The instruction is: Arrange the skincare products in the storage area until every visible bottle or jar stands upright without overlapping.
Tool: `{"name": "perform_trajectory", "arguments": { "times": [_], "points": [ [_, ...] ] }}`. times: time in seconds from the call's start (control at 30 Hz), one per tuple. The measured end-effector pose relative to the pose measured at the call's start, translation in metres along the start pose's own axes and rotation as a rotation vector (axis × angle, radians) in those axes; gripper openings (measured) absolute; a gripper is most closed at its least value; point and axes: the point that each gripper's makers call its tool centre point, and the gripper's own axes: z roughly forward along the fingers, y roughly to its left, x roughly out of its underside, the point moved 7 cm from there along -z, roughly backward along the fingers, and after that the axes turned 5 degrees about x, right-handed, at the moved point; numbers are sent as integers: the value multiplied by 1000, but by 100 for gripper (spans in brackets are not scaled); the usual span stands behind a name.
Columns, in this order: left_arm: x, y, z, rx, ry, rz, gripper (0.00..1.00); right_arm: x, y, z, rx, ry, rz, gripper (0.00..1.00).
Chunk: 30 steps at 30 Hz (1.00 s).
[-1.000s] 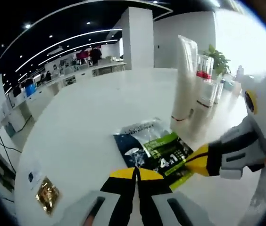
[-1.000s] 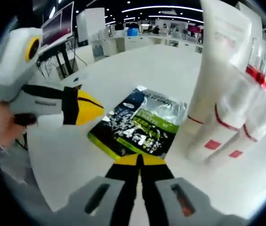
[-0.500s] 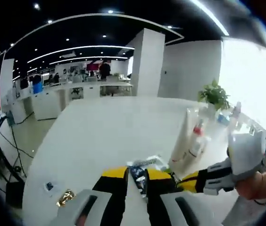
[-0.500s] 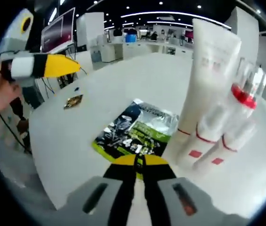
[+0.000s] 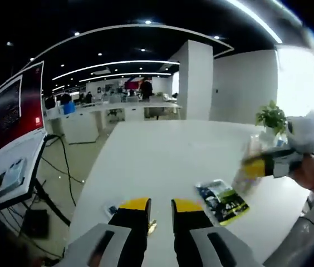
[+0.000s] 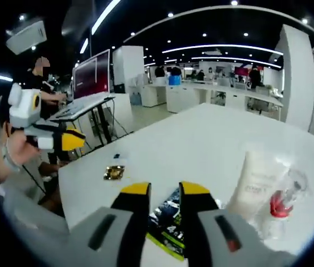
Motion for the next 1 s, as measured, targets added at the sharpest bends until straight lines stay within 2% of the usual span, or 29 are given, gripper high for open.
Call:
{"name": "perform_trajectory", "arguments": {
  "times": [0.13,0.27,0.4,0.63,0.73,0.87,1.0],
  "points": [
    [22,36,-14,-99,17,-114,16,-25,27,21,-108,-27,-20,23],
    [34,50,-16,-122,36,-142,16,-26,45,43,-157,9,-88,23],
    [47,52,-13,-116,75,-166,16,-22,63,66,-219,54,-77,24],
    [58,51,-10,-113,119,-178,16,-15,85,92,-283,97,-143,26],
    [55,54,-13,-115,133,-177,16,-12,89,101,-300,120,-120,27],
    [51,54,-22,-104,107,-173,16,-7,95,106,-311,142,-92,28],
    [62,60,-26,-122,128,-190,17,0,99,114,-312,164,-72,29]
  ]
}}
